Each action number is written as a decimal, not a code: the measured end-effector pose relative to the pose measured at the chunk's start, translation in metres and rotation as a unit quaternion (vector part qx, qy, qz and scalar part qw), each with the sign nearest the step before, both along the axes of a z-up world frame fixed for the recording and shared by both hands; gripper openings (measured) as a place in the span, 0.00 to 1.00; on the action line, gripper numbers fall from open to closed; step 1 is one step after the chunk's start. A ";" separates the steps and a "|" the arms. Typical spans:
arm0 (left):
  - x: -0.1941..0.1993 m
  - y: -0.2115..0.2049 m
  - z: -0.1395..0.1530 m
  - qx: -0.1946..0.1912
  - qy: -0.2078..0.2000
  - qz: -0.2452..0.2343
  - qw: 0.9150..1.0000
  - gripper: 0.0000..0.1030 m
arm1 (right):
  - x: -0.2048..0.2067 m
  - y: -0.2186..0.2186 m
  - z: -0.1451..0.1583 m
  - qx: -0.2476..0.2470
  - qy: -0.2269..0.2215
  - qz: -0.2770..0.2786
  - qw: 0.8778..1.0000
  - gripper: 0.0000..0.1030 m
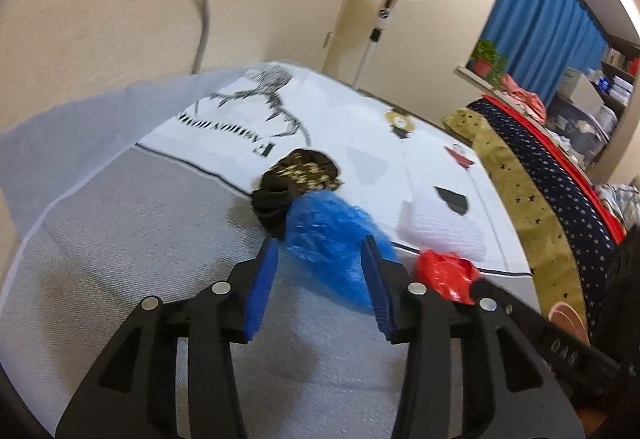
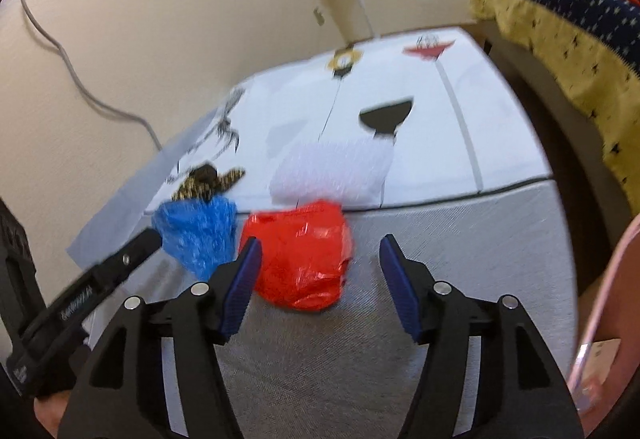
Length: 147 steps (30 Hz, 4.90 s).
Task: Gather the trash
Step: 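Grasp the blue plastic bag with the left gripper while the right gripper grasps the red bag, then lift and carry the blue and red bags with both grippers over the pink bin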
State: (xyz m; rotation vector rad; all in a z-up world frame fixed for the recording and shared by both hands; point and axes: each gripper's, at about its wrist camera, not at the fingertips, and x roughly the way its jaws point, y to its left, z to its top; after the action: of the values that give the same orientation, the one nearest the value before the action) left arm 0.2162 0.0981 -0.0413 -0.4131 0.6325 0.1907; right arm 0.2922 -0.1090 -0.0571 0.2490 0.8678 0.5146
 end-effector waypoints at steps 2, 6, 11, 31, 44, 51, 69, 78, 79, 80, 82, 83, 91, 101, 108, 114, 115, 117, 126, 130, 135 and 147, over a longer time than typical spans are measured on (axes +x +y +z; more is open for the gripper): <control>0.003 0.006 -0.004 -0.018 0.005 0.005 1.000 0.42 | 0.000 0.003 0.000 -0.002 0.000 0.010 1.000 0.60; 0.009 0.007 -0.012 -0.042 0.011 -0.002 0.999 0.42 | -0.002 0.009 -0.001 -0.007 0.004 0.027 1.000 0.56; 0.013 0.004 -0.013 -0.045 0.010 -0.010 0.999 0.32 | -0.008 0.013 0.002 -0.020 -0.015 0.035 0.999 0.37; -0.034 -0.040 0.042 0.040 -0.020 -0.047 0.998 0.01 | -0.061 -0.016 0.058 -0.035 -0.087 0.011 0.996 0.08; -0.089 -0.072 0.077 0.074 -0.037 -0.077 0.994 0.01 | -0.121 -0.054 0.112 -0.063 -0.148 -0.013 0.987 0.07; -0.112 -0.087 0.084 0.076 -0.043 -0.102 0.991 0.01 | -0.152 -0.079 0.136 -0.065 -0.167 -0.042 0.983 0.07; -0.134 -0.119 0.092 0.068 -0.056 -0.139 0.986 0.01 | -0.200 -0.153 0.174 -0.090 -0.201 -0.113 0.969 0.07; -0.133 -0.140 0.097 0.070 -0.066 -0.159 0.983 0.01 | -0.202 -0.181 0.191 -0.122 -0.210 -0.136 0.960 0.07; -0.133 -0.143 0.097 0.072 -0.067 -0.161 0.982 0.01 | -0.201 -0.184 0.191 -0.122 -0.210 -0.140 0.960 0.07; -0.133 -0.146 0.097 0.075 -0.067 -0.165 0.981 0.01 | -0.200 -0.188 0.190 -0.121 -0.208 -0.146 0.960 0.07; -0.133 -0.150 0.097 0.079 -0.068 -0.170 0.980 0.01 | -0.199 -0.191 0.187 -0.123 -0.206 -0.153 0.959 0.07; -0.132 -0.152 0.097 0.081 -0.068 -0.171 0.980 0.01 | -0.199 -0.192 0.184 -0.124 -0.204 -0.157 0.958 0.07; -0.125 -0.160 0.093 0.082 -0.062 -0.176 0.979 0.01 | -0.192 -0.203 0.171 -0.121 -0.188 -0.177 0.959 0.07; -0.118 -0.169 0.090 0.082 -0.060 -0.182 0.978 0.01 | -0.189 -0.207 0.165 -0.125 -0.184 -0.187 0.957 0.07; -0.116 -0.173 0.089 0.083 -0.058 -0.186 0.977 0.01 | -0.189 -0.209 0.165 -0.124 -0.182 -0.190 0.957 0.07; -0.116 -0.175 0.087 0.084 -0.058 -0.187 0.977 0.01 | -0.189 -0.212 0.164 -0.123 -0.181 -0.194 0.956 0.07; -0.116 -0.176 0.087 0.085 -0.057 -0.188 0.977 0.01 | -0.189 -0.213 0.164 -0.122 -0.180 -0.194 0.956 0.07; -0.115 -0.178 0.086 0.085 -0.057 -0.188 0.977 0.01 | -0.188 -0.214 0.164 -0.121 -0.179 -0.196 0.956 0.07; -0.112 -0.186 0.082 0.080 -0.056 -0.197 0.976 0.01 | -0.186 -0.223 0.162 -0.123 -0.173 -0.208 0.955 0.07; -0.107 -0.194 0.080 0.075 -0.055 -0.203 0.975 0.01 | -0.184 -0.230 0.158 -0.131 -0.170 -0.215 0.953 0.07; -0.098 -0.209 0.077 0.069 -0.053 -0.214 0.973 0.01 | -0.179 -0.239 0.153 -0.141 -0.162 -0.225 0.950 0.07; -0.076 -0.262 0.059 0.064 -0.043 -0.256 0.964 0.01 | -0.168 -0.257 0.140 -0.158 -0.140 -0.246 0.946 0.07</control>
State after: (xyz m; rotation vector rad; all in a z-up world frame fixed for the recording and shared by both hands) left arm 0.1407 -0.1637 0.0181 -0.1222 0.6187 -0.2772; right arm 0.1245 -0.3662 0.0832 0.0876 0.5690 -0.0602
